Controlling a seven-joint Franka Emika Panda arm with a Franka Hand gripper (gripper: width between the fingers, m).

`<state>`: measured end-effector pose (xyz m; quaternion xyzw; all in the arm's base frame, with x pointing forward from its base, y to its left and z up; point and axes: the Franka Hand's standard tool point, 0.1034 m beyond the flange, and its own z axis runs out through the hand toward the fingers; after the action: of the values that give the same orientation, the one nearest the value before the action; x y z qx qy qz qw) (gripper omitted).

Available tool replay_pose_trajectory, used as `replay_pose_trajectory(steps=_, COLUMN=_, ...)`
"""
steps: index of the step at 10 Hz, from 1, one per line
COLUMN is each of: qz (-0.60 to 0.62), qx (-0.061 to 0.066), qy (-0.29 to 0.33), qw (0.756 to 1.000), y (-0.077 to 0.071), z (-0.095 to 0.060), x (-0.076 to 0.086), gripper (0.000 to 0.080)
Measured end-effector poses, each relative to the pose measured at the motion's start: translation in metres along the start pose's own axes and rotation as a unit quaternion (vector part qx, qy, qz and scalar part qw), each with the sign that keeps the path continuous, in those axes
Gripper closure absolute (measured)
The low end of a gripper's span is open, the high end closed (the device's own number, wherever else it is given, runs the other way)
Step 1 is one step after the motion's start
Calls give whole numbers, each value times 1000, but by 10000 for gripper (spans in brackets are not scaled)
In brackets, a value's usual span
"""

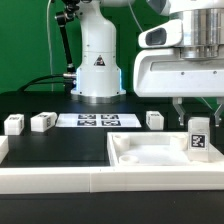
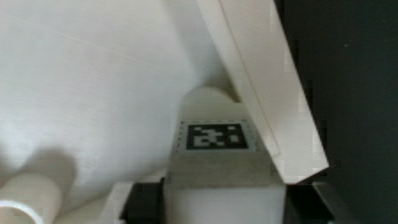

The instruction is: Assemble square table

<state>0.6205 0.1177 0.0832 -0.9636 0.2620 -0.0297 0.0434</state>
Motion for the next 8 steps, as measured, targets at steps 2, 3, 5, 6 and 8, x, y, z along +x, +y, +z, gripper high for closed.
replay_pose_trajectory(steps=2, qz=88, qx=2, qy=-2, qw=996, y=-1, z=0, x=-1, gripper=511)
replay_pose_trajectory(steps=3, qz=130, qx=3, qy=-3, qw=992, y=-2, z=0, x=-2, gripper=511)
replay_pose_trajectory(steps=5, qz=231, qx=11, qy=-7, qw=973, y=-3, z=1, x=-3, gripper=511)
replay_pose_trajectory(steps=6, qz=271, qx=12, qy=-7, qw=962, y=-4, z=1, x=-2, gripper=511)
replay_pose_trajectory(steps=8, qz=380, qx=17, qy=-15, qw=925, y=-6, z=0, x=-3, gripper=511)
